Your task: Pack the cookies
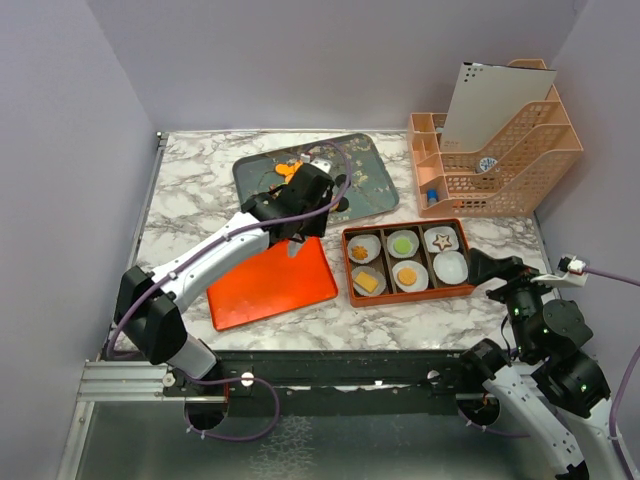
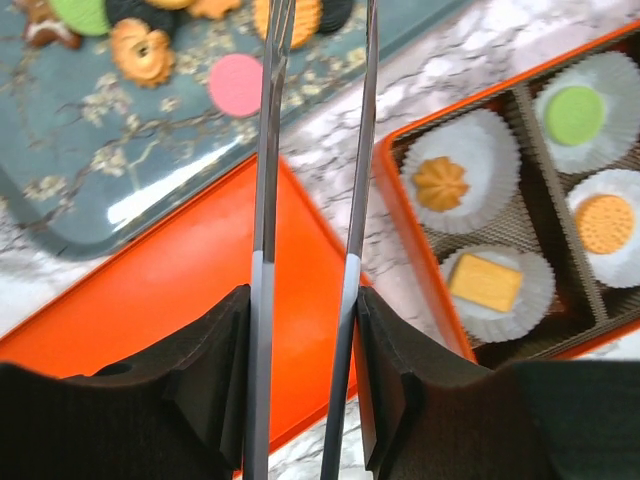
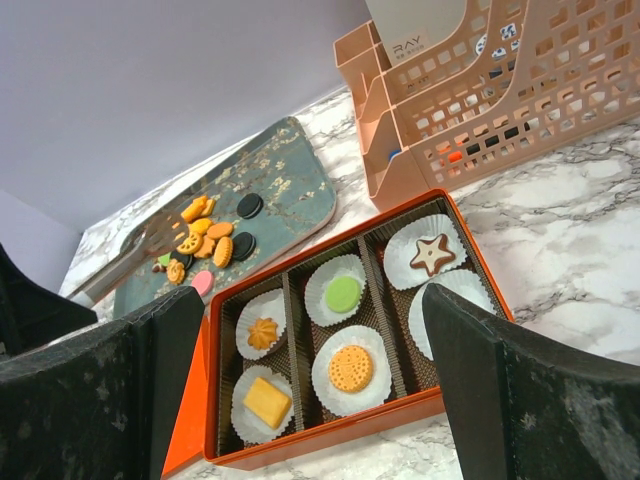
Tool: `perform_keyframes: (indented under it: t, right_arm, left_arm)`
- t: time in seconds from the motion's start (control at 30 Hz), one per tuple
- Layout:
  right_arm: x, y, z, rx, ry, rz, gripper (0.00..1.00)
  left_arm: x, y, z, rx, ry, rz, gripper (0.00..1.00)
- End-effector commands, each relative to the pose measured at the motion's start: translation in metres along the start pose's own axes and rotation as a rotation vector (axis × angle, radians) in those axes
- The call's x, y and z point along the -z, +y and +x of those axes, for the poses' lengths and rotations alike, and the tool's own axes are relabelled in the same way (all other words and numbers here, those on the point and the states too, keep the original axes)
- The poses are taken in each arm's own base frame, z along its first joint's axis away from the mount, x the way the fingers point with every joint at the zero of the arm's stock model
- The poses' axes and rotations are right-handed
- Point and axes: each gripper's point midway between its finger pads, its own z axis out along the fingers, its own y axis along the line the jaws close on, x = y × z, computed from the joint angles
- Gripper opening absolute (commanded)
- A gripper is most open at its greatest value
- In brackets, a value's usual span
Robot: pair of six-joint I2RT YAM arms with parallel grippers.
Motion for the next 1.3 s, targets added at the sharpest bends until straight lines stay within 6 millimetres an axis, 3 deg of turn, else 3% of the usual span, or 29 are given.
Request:
perform_keyframes:
  t: [0.0,0.13,0.3,0.6,1.27]
  right_arm:
    - [0.0,0.002,0.001,0.001,-0.003,-0.015,1.0]
    - [0.0,0.002,0.001,0.0,-0.002,-0.016,1.0]
    - [-0.001,0.002,0.001,0.002,-0.001,-0.016,1.0]
    - [-0.002,0.002,0.003,0.006,0.004,-0.013,1.0]
    - [-0.002,0.002,0.003,0.007,0.004,-0.013,1.0]
  left_arm:
    - [0.012,0.036,0.007,0.022,0.021,-0.04,0.45]
    - [0.006,0.063,0.016,0.05,0.058,-0.075,0.45]
    - [-0.004,0.078,0.028,0.038,0.111,-0.109,0.47]
    - [-0.018,0.073,0.043,0.031,0.176,-0.083,0.53]
    - [-0.037,0.067,0.044,-0.034,0.228,-0.126,0.58]
